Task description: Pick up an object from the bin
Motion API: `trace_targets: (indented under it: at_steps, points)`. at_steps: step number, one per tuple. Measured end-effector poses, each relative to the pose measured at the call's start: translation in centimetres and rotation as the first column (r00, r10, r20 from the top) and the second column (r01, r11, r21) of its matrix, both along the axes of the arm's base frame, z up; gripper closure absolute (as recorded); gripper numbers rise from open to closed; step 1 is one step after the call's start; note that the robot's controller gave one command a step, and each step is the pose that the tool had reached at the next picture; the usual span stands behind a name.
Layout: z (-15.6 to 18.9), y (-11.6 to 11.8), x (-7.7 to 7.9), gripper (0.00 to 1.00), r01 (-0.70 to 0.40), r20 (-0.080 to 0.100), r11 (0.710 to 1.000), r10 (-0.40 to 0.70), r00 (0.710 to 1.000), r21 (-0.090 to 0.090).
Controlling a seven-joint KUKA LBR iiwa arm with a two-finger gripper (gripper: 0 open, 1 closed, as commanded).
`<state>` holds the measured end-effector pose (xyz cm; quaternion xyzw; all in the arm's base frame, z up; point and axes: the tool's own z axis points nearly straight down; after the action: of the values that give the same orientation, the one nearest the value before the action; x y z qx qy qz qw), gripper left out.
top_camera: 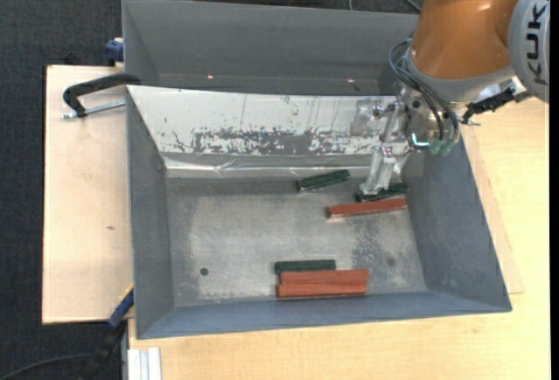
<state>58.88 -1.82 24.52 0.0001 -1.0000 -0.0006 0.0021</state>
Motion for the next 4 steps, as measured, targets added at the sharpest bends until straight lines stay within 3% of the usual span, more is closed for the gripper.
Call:
trace_targets:
  at_steps: [1, 2, 3, 4]
  points:
    - [-17.8, -6.7, -2.8, 0.00, -0.289, 0.000, 0.957, 0.289, 0.957, 0.001]
    - [-14.2, -7.6, -0.9, 0.00, -0.253, 0.015, 0.967, 0.253, 0.967, -0.001]
    - [-14.3, -7.5, 1.3, 0.00, -0.218, 0.015, 0.976, 0.218, 0.976, 0.001]
    - [-17.4, -6.1, 1.2, 0.00, -0.293, 0.009, 0.956, 0.293, 0.956, -0.002]
